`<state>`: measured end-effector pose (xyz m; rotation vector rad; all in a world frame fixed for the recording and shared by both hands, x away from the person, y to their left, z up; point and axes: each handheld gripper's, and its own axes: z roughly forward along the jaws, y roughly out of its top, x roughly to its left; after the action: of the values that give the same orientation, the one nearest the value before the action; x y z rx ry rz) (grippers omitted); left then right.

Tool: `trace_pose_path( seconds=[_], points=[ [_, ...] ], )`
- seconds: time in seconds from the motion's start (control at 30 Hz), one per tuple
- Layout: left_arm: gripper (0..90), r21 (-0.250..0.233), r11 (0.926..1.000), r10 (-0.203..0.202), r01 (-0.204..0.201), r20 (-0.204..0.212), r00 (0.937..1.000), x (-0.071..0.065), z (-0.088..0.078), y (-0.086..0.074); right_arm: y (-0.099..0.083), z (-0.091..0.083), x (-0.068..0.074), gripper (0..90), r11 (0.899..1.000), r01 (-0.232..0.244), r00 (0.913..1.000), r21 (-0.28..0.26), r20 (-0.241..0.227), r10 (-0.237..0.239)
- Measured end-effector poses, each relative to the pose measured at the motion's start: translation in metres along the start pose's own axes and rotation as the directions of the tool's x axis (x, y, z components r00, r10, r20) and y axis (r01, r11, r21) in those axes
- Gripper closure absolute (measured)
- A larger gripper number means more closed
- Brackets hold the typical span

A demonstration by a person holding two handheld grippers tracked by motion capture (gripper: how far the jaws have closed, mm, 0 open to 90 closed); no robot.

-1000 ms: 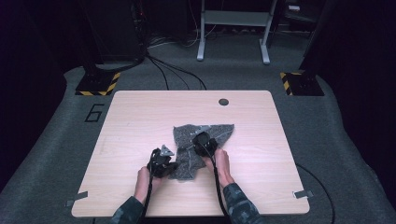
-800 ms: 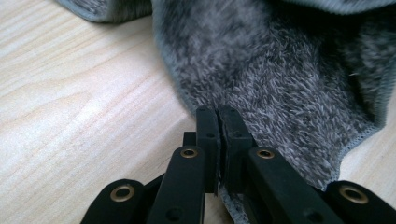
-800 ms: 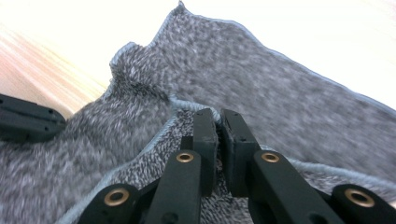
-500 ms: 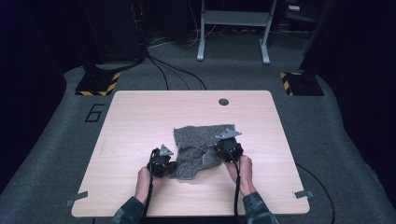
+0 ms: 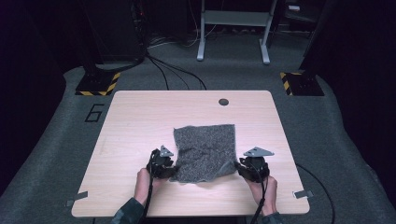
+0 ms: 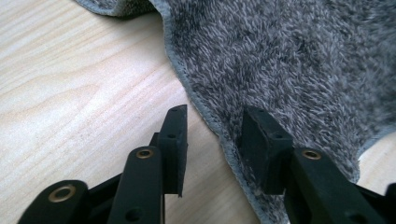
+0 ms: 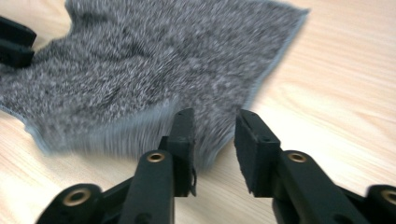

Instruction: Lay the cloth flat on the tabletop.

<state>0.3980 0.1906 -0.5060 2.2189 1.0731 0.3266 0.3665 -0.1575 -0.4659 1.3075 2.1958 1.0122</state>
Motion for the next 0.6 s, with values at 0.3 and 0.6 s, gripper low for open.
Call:
trace_pose_path(
  seconds=[0.3, 0.6],
  points=[
    [31.3, -0.022, 0.9996, -0.017, 0.016, -0.042, 0.999, 0.003, 0.002, 0.013, 0.015, 0.014, -0.008, 38.4, 1.0, 0.011, 0.9999, 0.022, -0.001, -0.011],
    [28.3, 0.014, 0.9991, 0.04, -0.039, -0.117, 0.9924, -0.004, 0.011, 0.008, -0.014, 0.051, -0.009, 16.1, 0.992, 0.027, 0.9993, 0.121, 0.023, -0.03]
  ],
)
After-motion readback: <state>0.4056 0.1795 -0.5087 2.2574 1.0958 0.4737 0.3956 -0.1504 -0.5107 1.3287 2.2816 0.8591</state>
